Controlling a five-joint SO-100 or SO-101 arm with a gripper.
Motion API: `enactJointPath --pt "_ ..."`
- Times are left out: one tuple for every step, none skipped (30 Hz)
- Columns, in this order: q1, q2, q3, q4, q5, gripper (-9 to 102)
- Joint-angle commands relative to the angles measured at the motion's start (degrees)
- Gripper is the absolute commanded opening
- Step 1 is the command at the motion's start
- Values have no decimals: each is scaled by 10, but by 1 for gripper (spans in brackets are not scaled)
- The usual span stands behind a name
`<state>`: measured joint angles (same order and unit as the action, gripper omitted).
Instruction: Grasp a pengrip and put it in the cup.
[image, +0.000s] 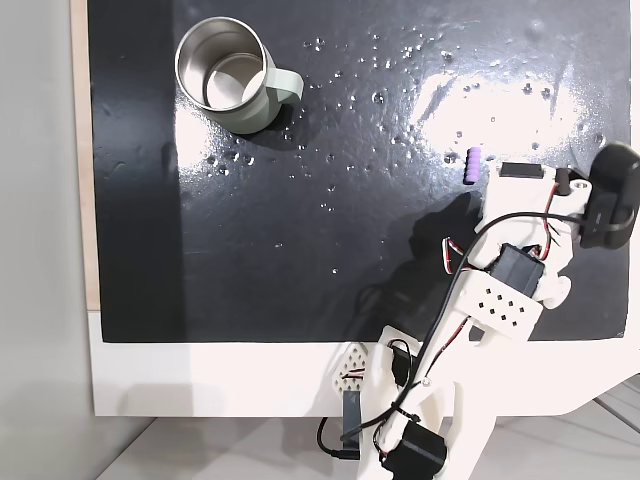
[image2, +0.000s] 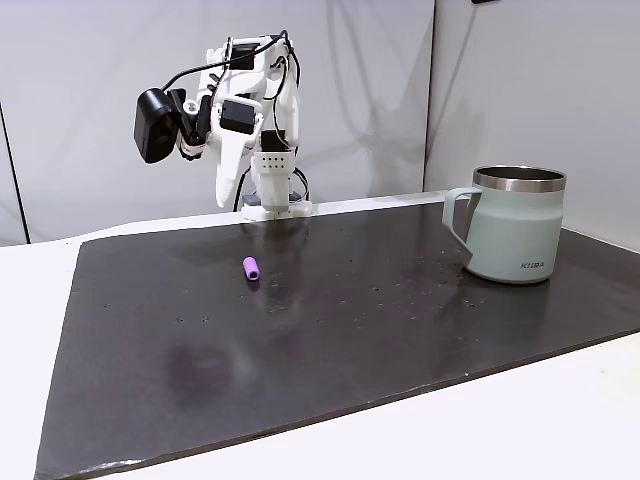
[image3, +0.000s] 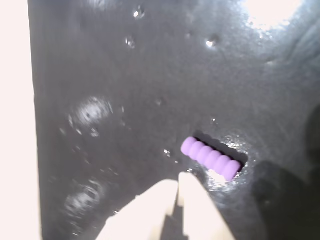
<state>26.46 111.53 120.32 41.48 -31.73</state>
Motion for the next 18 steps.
enactJointPath --pt "-11 -5 -41 0 -73 1" --pt "-11 -11 -46 1 -84 2" --pt "-11 -19 -52 4 -95 3" --pt "-11 -30 -62 11 -109 4" --pt "-12 -41 -72 21 -125 6" --pt "-13 -53 -83 29 -142 8" --pt "-15 -64 -94 39 -159 10" --pt "-18 -75 -104 47 -178 11" --pt "-19 -83 -111 53 -198 13" --pt "-21 -91 -118 58 -219 15" --pt "-23 -97 -120 61 -238 15" --pt "-25 -99 -121 62 -259 16" --pt "-28 -104 -121 62 -283 17" --pt "-30 -107 -121 62 -304 17" --pt "-33 -112 -121 62 -323 17" --pt "-35 -119 -121 62 -343 17" --pt "-37 -124 -122 62 -358 18" --pt "-39 -128 -122 62 -374 18"
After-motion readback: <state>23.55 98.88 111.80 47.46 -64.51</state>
